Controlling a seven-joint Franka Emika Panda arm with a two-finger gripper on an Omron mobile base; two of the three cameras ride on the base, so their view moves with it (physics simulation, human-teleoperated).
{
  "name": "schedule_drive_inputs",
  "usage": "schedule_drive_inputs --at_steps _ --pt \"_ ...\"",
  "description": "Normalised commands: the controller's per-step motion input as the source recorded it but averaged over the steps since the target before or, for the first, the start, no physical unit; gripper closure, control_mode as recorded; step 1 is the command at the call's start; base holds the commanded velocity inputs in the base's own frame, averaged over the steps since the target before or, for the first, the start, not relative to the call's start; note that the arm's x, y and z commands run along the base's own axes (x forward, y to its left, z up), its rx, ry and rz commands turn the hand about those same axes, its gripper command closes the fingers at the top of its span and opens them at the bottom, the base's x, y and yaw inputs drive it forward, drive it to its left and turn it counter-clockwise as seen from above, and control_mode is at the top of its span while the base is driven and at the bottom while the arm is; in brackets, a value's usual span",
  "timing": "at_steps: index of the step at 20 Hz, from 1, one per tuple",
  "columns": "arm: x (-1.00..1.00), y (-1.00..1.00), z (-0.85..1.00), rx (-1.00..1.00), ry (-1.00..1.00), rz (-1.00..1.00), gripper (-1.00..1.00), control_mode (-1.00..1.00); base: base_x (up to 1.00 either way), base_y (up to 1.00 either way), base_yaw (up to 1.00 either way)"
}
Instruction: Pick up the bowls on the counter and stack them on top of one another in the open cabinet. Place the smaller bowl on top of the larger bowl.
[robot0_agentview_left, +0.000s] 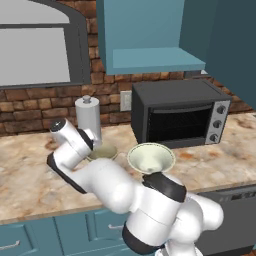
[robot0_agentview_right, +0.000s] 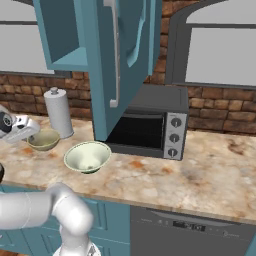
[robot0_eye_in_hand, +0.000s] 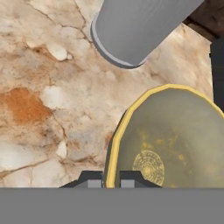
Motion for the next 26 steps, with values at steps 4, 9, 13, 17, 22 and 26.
schedule_drive_inputs --at_steps 4,9,13,17,22,26 --pt "-0.26 -0.13 0.33 0.0 0.0 0.03 1.0 -1.0 0.0 0.0 0.0" --pt "-0.36 -0.2 0.28 0.0 -0.02 0.04 1.0 -1.0 0.0 0.0 0.0" --pt "-0.39 -0.31 0.21 -0.01 -0.03 0.02 1.0 -1.0 0.0 0.0 0.0" --pt "-0.35 -0.37 0.21 -0.01 -0.01 0.02 1.0 -1.0 0.0 0.0 0.0" --pt "-0.29 -0.38 0.19 -0.04 0.0 0.02 1.0 -1.0 0.0 0.0 0.0" --pt "-0.24 -0.4 0.19 -0.04 0.0 0.01 1.0 -1.0 0.0 0.0 0.0"
